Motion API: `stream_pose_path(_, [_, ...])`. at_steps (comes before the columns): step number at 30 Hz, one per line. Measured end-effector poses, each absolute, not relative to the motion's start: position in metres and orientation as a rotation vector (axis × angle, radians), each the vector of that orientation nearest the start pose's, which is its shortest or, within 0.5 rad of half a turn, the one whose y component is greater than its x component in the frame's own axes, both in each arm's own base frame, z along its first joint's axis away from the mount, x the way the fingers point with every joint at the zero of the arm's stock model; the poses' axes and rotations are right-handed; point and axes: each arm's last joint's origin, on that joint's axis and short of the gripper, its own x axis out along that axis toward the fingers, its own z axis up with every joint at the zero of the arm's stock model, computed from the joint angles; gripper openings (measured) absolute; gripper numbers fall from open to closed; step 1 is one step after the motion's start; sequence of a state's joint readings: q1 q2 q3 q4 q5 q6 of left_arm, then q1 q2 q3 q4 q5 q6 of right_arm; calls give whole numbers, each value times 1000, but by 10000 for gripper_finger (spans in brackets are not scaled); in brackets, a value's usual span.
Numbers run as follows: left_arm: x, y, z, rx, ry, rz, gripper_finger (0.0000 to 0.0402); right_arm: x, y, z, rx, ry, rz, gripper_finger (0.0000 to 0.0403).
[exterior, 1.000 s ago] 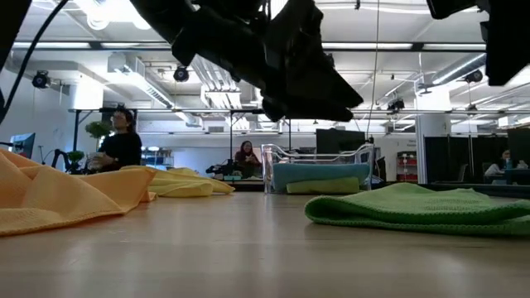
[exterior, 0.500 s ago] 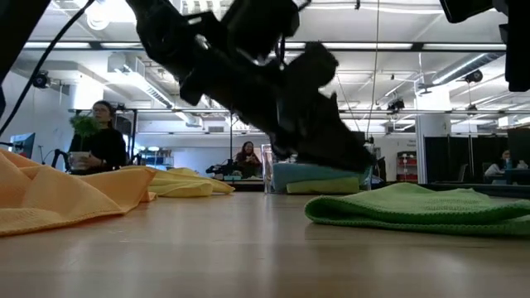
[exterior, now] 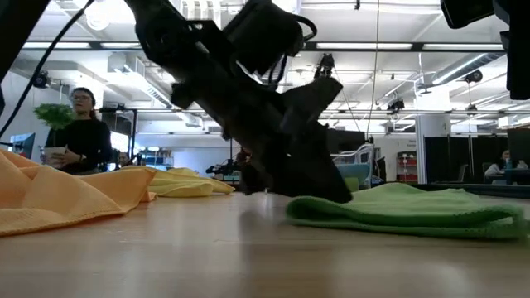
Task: Fold microfiber towels
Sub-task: Fold the green microfiber cloth
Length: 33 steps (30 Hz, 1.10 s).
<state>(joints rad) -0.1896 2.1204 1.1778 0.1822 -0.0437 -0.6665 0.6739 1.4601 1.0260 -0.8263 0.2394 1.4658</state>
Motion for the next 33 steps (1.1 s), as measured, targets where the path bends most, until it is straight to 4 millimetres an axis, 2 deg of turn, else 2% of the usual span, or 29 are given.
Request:
stream_pose_path(5, [403,-95,104,-745,814,225,49,213,161,225,720,1114,-493,63])
stream_pose_path(11, [388,-122,112,-753,883,216,7,211,159,220,707,1125,-504,63])
stream_pose_path(18, [377,-161,125,-747,875,124,1,209,158,217,698,1132,-510,63])
stream_pose_path(23, [375,-164,130,-653,821,121,0,209,158,217,685,1136,-504,63])
stream_pose_path(33, [389,-164,148,-579,622,-5,0,208,161,217,695,1135,-502,63])
